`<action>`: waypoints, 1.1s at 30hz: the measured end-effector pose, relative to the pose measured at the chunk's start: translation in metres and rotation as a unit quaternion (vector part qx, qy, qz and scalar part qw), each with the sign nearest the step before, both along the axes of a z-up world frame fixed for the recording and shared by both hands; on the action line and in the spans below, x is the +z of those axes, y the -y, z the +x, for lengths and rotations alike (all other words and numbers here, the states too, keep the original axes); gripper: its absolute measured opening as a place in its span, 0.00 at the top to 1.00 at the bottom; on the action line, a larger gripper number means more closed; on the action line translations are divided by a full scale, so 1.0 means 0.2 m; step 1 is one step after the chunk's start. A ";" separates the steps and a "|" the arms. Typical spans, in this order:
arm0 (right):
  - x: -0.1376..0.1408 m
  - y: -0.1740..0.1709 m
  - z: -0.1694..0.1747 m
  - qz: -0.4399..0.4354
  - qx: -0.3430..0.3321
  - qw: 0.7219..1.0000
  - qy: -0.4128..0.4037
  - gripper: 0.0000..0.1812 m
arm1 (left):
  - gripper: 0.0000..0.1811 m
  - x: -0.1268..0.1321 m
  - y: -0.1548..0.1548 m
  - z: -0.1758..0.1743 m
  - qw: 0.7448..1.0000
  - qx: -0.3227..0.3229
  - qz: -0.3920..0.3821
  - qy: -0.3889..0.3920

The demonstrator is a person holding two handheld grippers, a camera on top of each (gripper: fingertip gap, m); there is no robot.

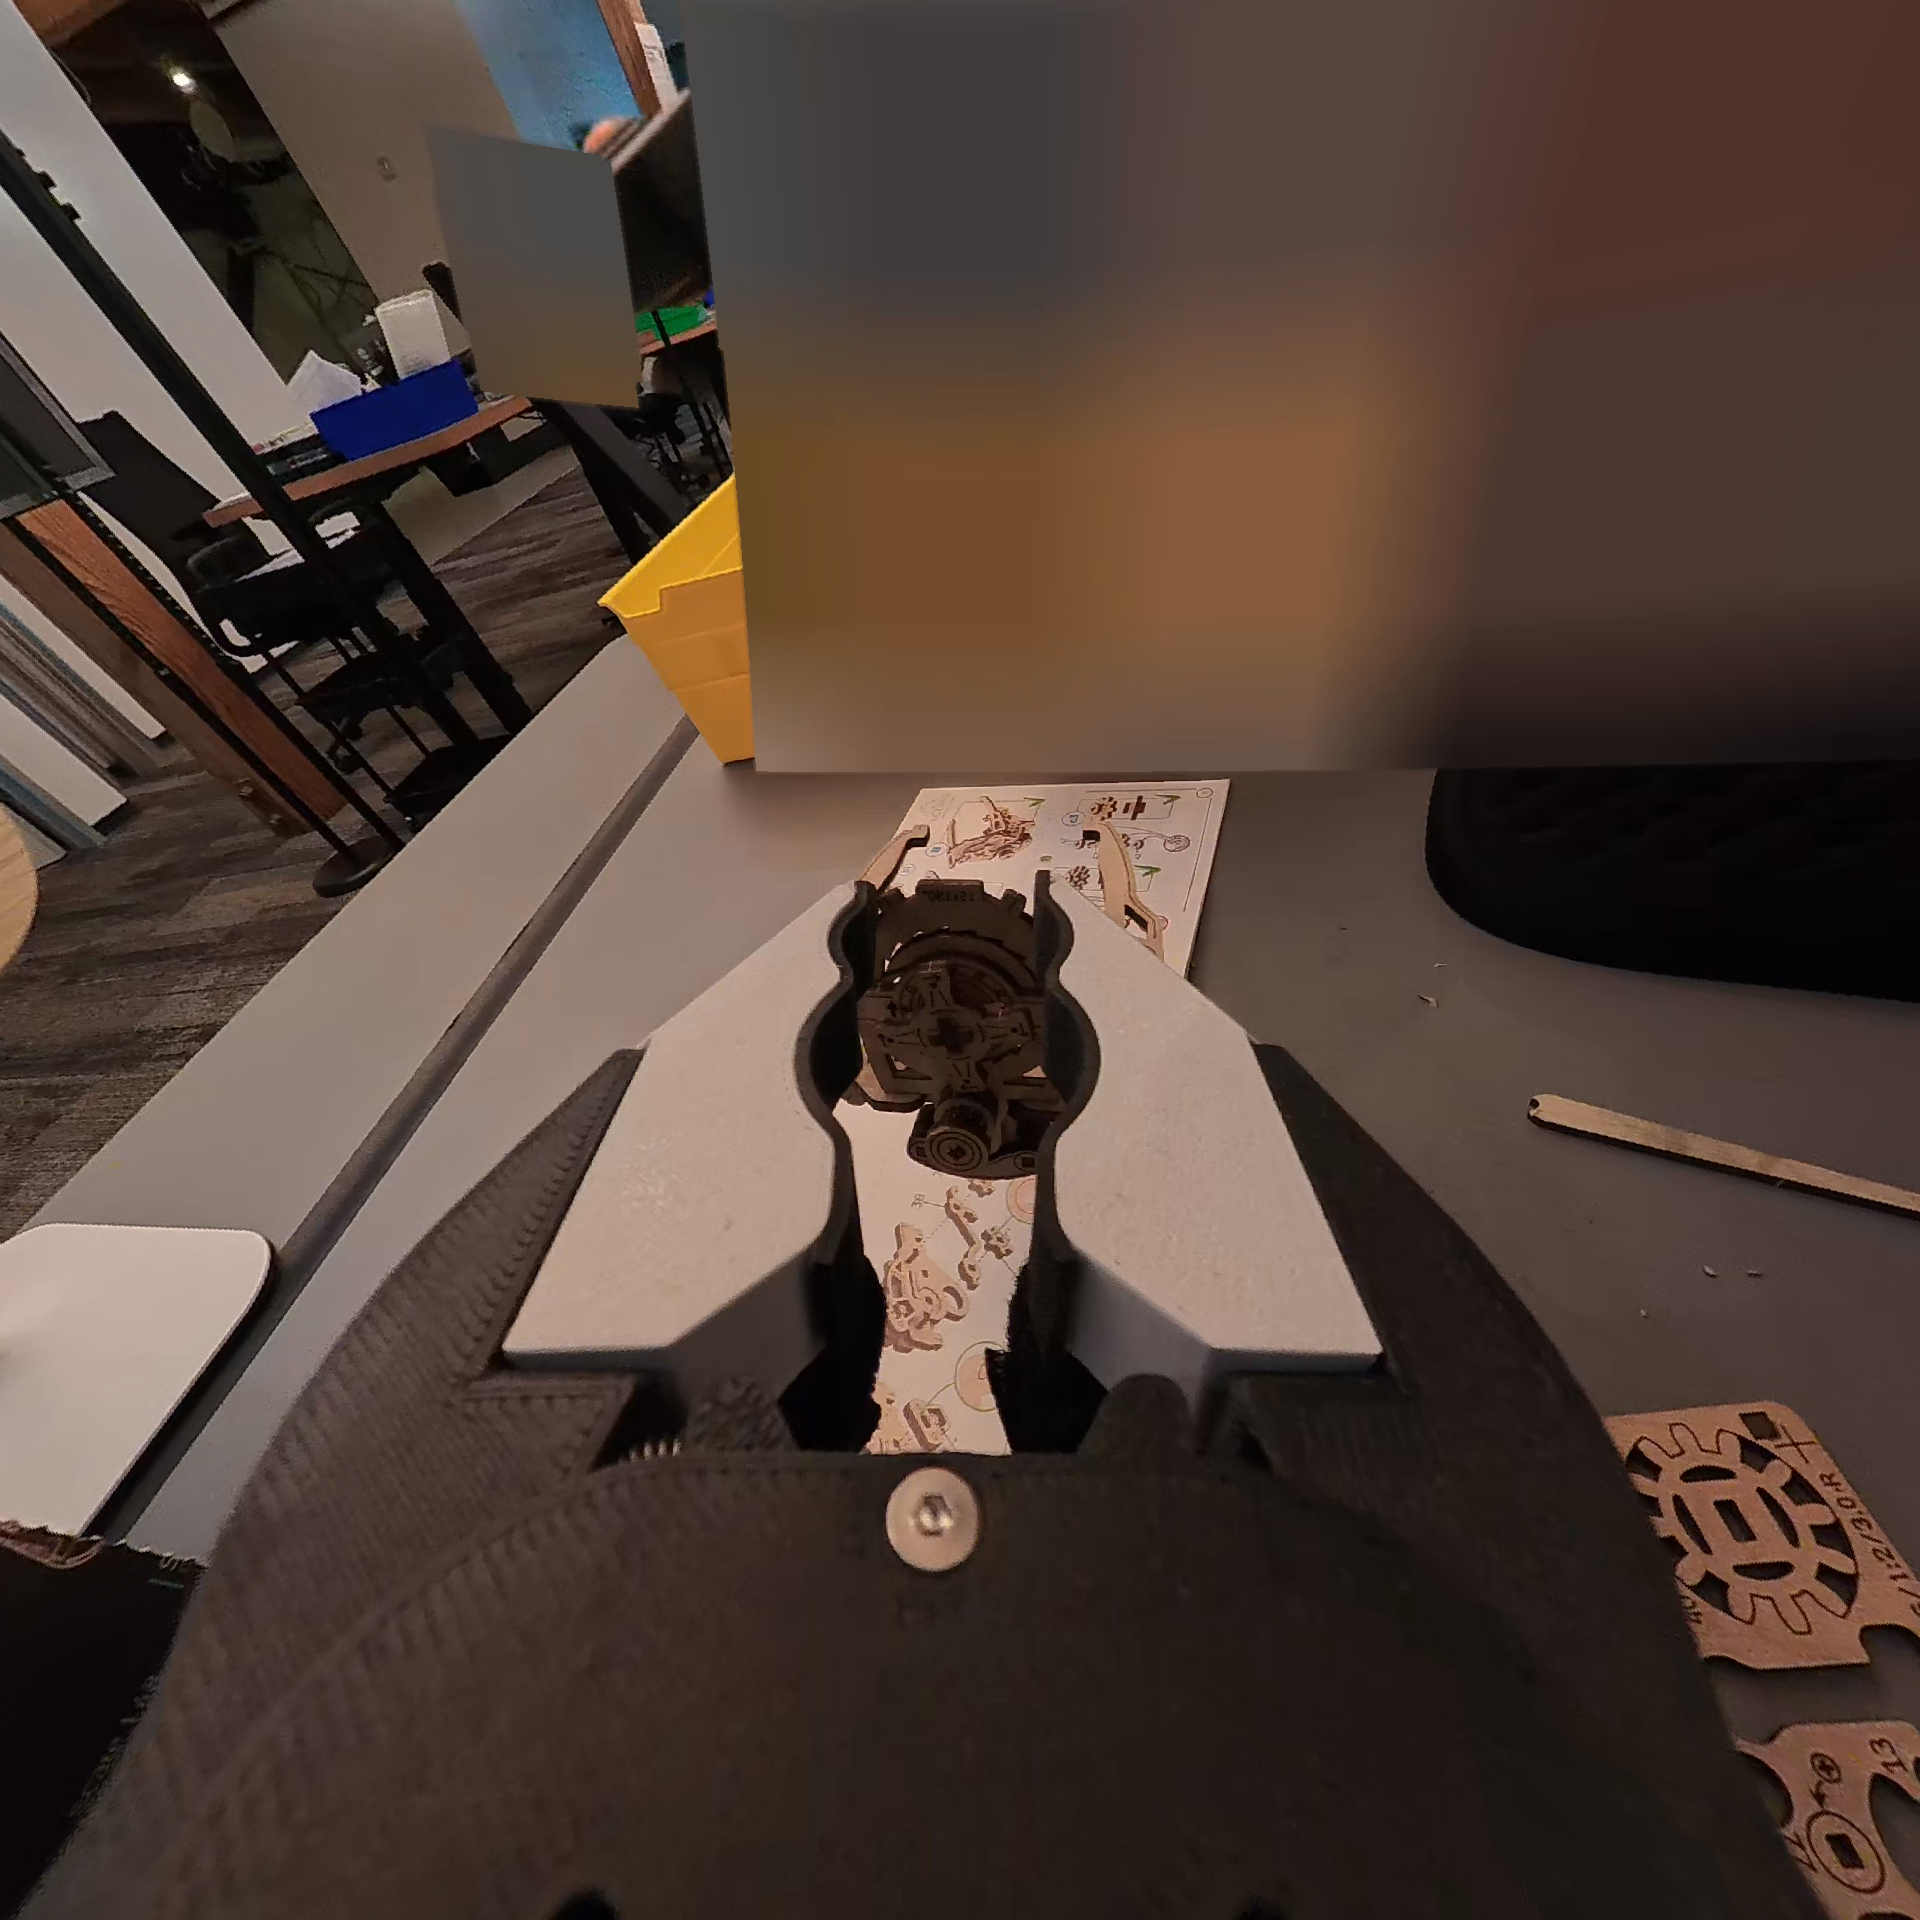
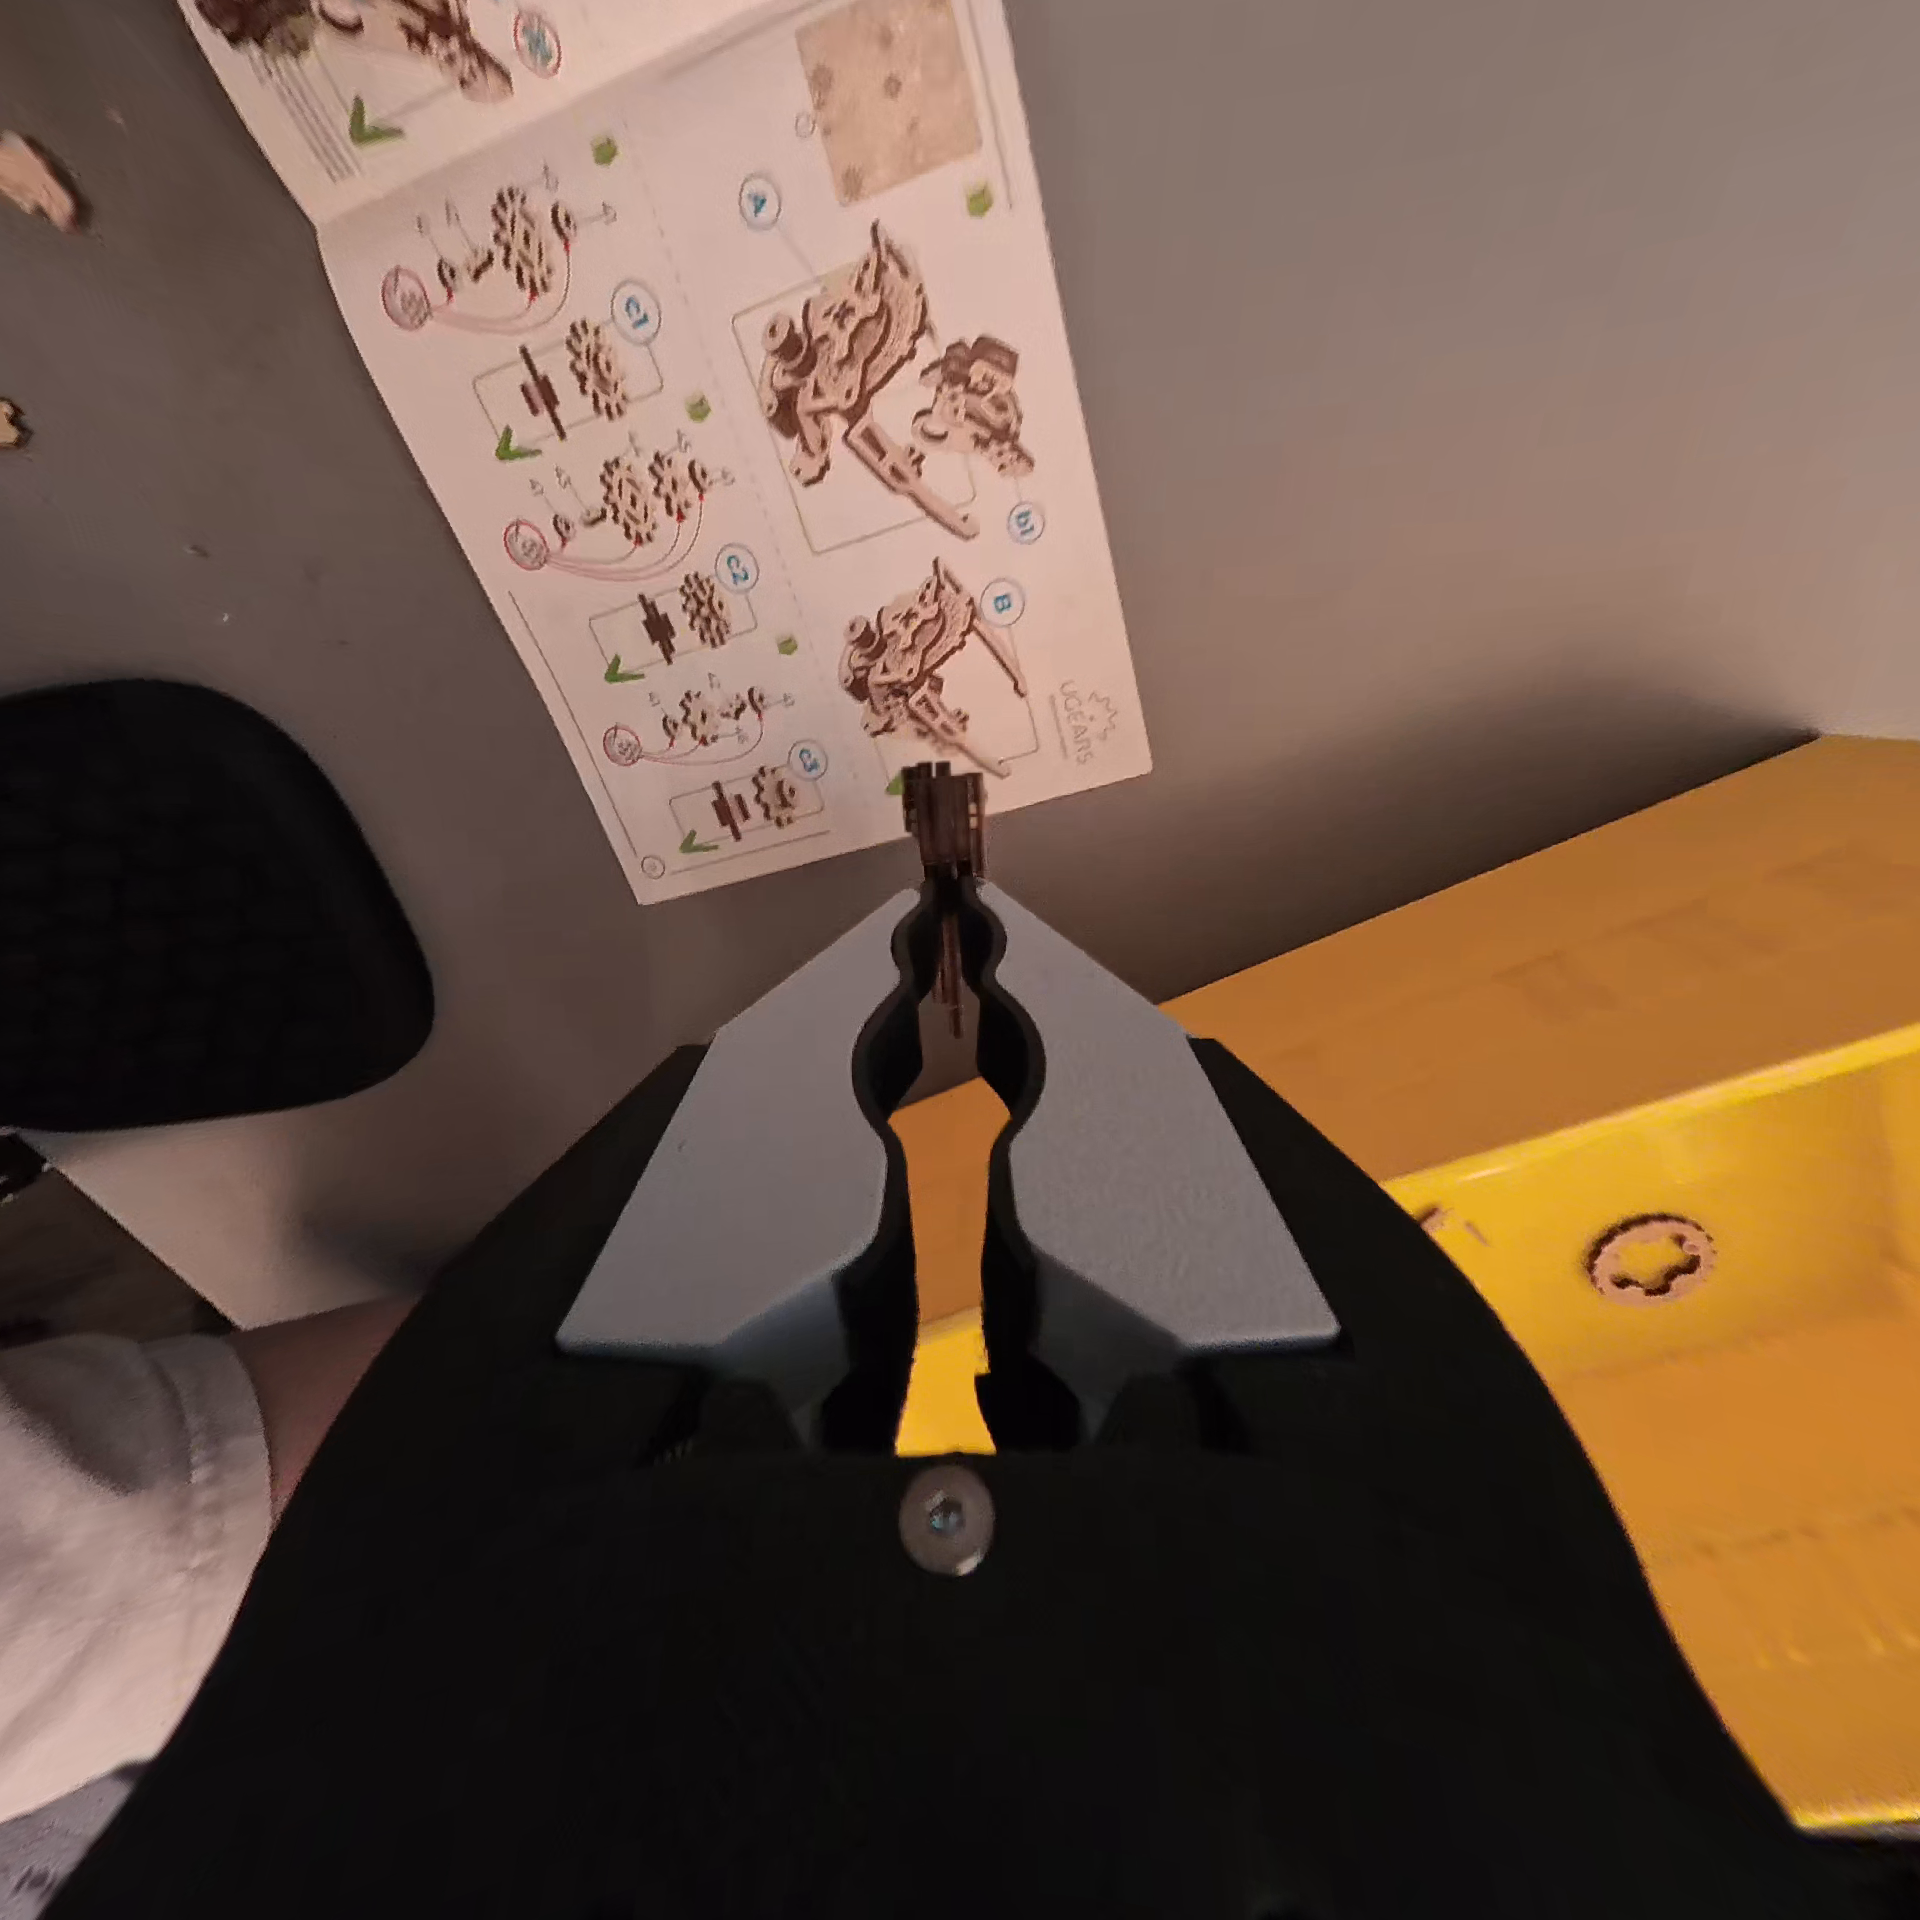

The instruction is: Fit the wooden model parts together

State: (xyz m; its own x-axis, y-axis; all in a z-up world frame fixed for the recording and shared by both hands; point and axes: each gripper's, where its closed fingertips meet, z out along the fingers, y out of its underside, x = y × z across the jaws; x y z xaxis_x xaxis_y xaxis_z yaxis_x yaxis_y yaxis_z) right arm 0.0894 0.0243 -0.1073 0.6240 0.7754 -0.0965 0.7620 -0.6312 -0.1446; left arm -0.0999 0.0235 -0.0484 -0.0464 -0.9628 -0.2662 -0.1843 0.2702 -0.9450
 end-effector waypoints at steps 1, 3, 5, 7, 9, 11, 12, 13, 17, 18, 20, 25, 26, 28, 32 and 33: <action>-0.01 0.02 0.00 -0.011 0.005 1.000 0.003 0.99 | 0.85 0.00 0.00 0.00 1.000 -0.001 -0.001 -0.001; -0.03 0.05 -0.02 -0.030 0.023 0.999 -0.005 0.99 | 0.85 -0.01 0.01 0.00 1.000 -0.002 0.000 -0.003; -0.04 0.09 -0.05 -0.049 0.047 0.998 -0.013 0.99 | 0.85 -0.01 0.01 0.01 1.000 -0.003 0.002 -0.004; -0.04 0.14 -0.11 -0.068 0.072 0.994 -0.035 0.99 | 0.85 -0.01 0.01 0.00 1.000 -0.003 0.002 -0.004; -0.05 0.19 -0.15 -0.091 0.106 0.989 -0.051 0.99 | 0.85 -0.01 0.01 0.00 1.000 -0.003 0.000 -0.002; -0.07 0.25 -0.19 -0.126 0.130 0.981 -0.069 0.99 | 0.85 -0.01 0.01 0.00 1.000 -0.002 0.001 -0.002; -0.08 0.27 -0.20 -0.136 0.136 0.979 -0.067 0.99 | 0.85 -0.01 0.01 0.00 1.000 -0.002 0.001 -0.002; -0.09 0.27 -0.21 -0.143 0.137 0.978 -0.063 0.99 | 0.85 0.00 0.01 0.00 1.000 -0.003 0.001 -0.002; -0.12 0.32 -0.24 -0.181 0.140 0.971 -0.070 0.99 | 0.85 0.00 0.01 0.00 1.000 -0.003 0.002 -0.001; -0.13 0.33 -0.25 -0.187 0.138 0.970 -0.071 1.00 | 0.85 0.00 0.01 0.00 1.000 -0.003 0.002 0.000; -0.13 0.34 -0.29 -0.209 0.133 0.965 -0.088 1.00 | 0.85 0.00 0.01 0.00 1.000 -0.003 0.002 0.000; -0.14 0.37 -0.33 -0.229 0.128 0.960 -0.093 1.00 | 0.85 0.01 0.01 0.00 1.000 -0.003 0.002 0.002; -0.14 0.37 -0.33 -0.228 0.120 0.963 -0.083 1.00 | 0.85 0.01 0.01 0.00 1.000 -0.004 0.001 0.002; -0.13 0.39 -0.37 -0.219 0.134 0.963 -0.081 1.00 | 0.85 0.01 0.01 0.00 1.000 -0.004 0.002 0.003; -0.11 0.40 -0.42 -0.223 0.140 0.959 -0.109 0.99 | 0.84 0.03 0.02 0.00 1.000 -0.009 -0.006 0.011; -0.11 0.39 -0.43 -0.229 0.131 0.957 -0.122 1.00 | 0.84 0.03 0.03 0.00 1.000 -0.014 -0.011 0.013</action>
